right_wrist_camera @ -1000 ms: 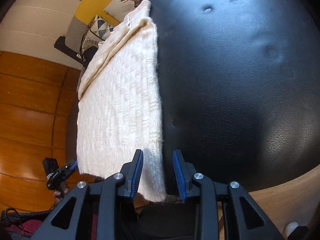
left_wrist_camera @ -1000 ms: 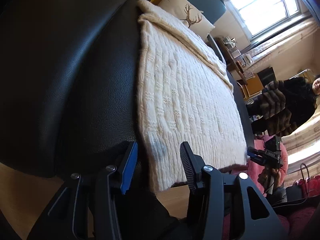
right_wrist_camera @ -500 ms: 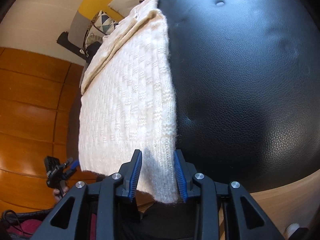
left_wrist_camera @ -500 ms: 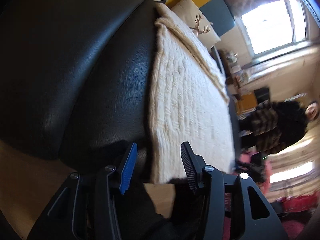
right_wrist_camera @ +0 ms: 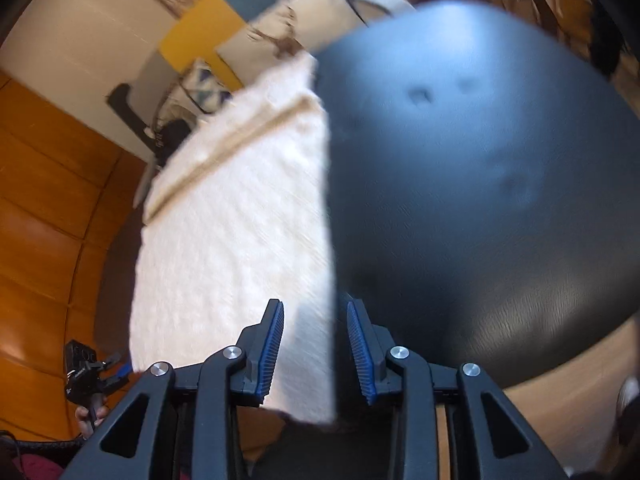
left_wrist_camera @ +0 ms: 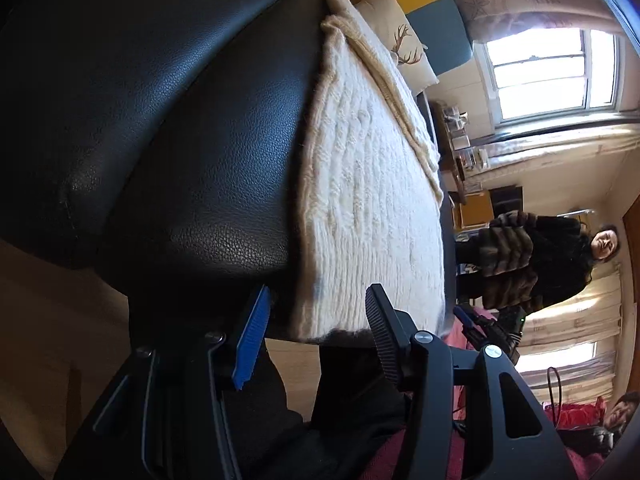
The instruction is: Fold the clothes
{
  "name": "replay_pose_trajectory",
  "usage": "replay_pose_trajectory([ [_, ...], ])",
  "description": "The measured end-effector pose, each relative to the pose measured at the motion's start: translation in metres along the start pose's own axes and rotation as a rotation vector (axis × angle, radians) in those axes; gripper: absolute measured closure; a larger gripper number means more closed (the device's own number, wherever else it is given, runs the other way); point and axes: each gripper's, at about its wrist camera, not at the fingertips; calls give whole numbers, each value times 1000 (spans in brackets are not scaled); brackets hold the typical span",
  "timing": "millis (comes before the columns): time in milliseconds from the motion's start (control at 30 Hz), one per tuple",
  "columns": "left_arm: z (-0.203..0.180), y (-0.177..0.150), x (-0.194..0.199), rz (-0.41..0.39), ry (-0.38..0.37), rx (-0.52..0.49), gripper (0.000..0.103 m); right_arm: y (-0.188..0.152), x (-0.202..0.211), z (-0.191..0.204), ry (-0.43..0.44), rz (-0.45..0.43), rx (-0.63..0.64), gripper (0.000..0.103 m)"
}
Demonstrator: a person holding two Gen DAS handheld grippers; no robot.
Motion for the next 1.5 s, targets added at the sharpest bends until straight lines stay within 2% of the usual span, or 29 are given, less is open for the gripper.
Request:
replay_pose_trajectory([
  [67, -5, 0, 0, -5, 6, -24, 42, 28, 0, 25, 49, -22, 74, 68],
  [100, -8, 0, 0, -5, 22, -40, 42, 43, 9, 38, 102, -85, 101, 68],
  [167, -17, -1, 0, -9, 59, -84, 41, 67, 39, 68, 284, -207, 159, 68],
  [200, -21, -2, -1, -15, 76, -113, 41, 73, 46, 77, 330, -214, 191, 67],
  [233, -25, -1, -2, -24, 88, -129, 41, 76, 45, 80, 305, -175, 214, 67],
  [267, -27, -1, -3, -34, 98, -142, 36, 77, 42, 80, 275, -132, 226, 67],
  [333, -31, -1, -4, -49, 89, -151, 31, 66, 23, 51, 183, -11, 160, 67],
  [400, -33, 0, -6, -56, 63, -148, 30, 45, 7, 12, 156, 85, 69, 66],
  [500, -28, 5, -10, -44, 14, -121, 30, 11, -6, -43, 180, 141, -80, 66],
  [600, -22, 8, -9, -30, -22, -100, 30, -8, -13, -75, 202, 141, -174, 64],
  [633, -20, 7, -8, -28, -22, -95, 30, -9, -14, -79, 211, 137, -184, 67],
  [733, -16, 3, -3, -28, -11, -107, 30, -12, -15, -87, 241, 130, -204, 67],
  [867, -13, 9, -5, -19, -48, -64, 29, -13, -33, -84, 338, 196, -181, 67],
  [1033, -14, 13, -13, -15, -97, -30, 29, -10, -53, -72, 408, 222, -164, 67],
  [1267, -1, 9, -10, 33, -147, -15, 29, -11, -51, -67, 408, 239, -136, 67],
  [1367, 0, 6, -12, 1, -161, 22, 30, -7, -59, -64, 420, 247, -155, 67],
  [1400, -4, 6, -14, -5, -151, 28, 32, -6, -60, -63, 417, 251, -164, 67],
  [1433, -7, 6, -17, -8, -137, 33, 47, -6, -59, -61, 389, 254, -154, 73],
  [1467, -11, 6, -22, 3, -108, 33, 74, -5, -59, -58, 362, 257, -145, 82],
  [1500, -12, 6, -28, 20, -69, 37, 86, -5, -59, -56, 335, 259, -135, 85],
])
Point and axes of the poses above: each gripper's, at about its wrist camera, not at the fingertips, and x roughly against the way its jaws point, z to its left, y to its top, and after that the axes turned 11 degrees about y, right-handed
